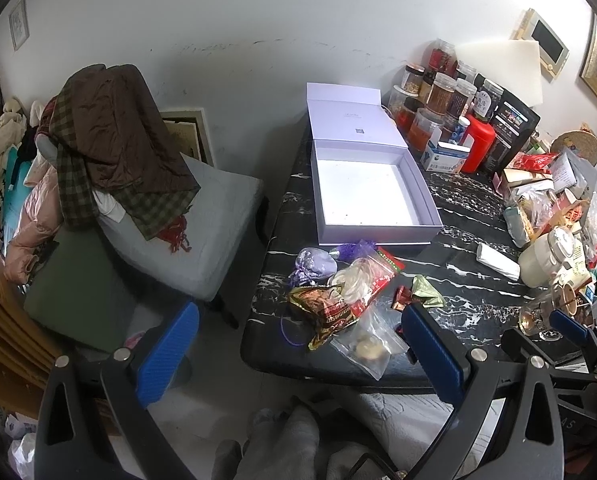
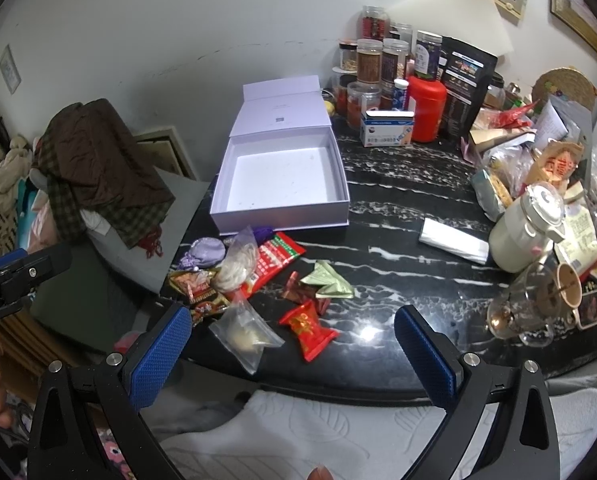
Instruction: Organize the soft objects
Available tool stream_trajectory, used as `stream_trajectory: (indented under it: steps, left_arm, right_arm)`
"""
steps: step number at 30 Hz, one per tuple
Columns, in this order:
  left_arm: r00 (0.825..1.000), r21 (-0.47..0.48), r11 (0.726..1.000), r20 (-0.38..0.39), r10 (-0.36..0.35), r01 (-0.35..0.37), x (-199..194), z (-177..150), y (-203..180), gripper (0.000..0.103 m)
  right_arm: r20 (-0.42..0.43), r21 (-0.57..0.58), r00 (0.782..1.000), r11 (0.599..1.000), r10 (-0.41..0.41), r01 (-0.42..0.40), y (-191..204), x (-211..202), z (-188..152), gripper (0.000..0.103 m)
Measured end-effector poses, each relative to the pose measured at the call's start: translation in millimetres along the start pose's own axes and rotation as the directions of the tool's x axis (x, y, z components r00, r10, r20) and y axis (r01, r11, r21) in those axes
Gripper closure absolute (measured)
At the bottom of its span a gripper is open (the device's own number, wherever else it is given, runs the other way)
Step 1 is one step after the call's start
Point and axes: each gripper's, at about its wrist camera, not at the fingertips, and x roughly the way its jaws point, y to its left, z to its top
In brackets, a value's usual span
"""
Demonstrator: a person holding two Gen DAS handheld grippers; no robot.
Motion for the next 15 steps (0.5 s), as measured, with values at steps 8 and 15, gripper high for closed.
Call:
stream_trajectory:
  steps: [8,15]
  left_arm:
    - [1.0,-0.019,1.0,-0.023,0.014,-0.014,-6,-5,2,0.0]
    - [0.999,-0.033,0.999,-0.048,0.022,-0.023,-14,-12,-1,0.0]
  right_arm:
    - [-0.004,-0.02,1.0,1.0,0.016,-0.016,1,-2,-3,0.0]
    - [-0.015,-0.042,0.999,0.999,0.034,-0.035,3,-10,-3,0.0]
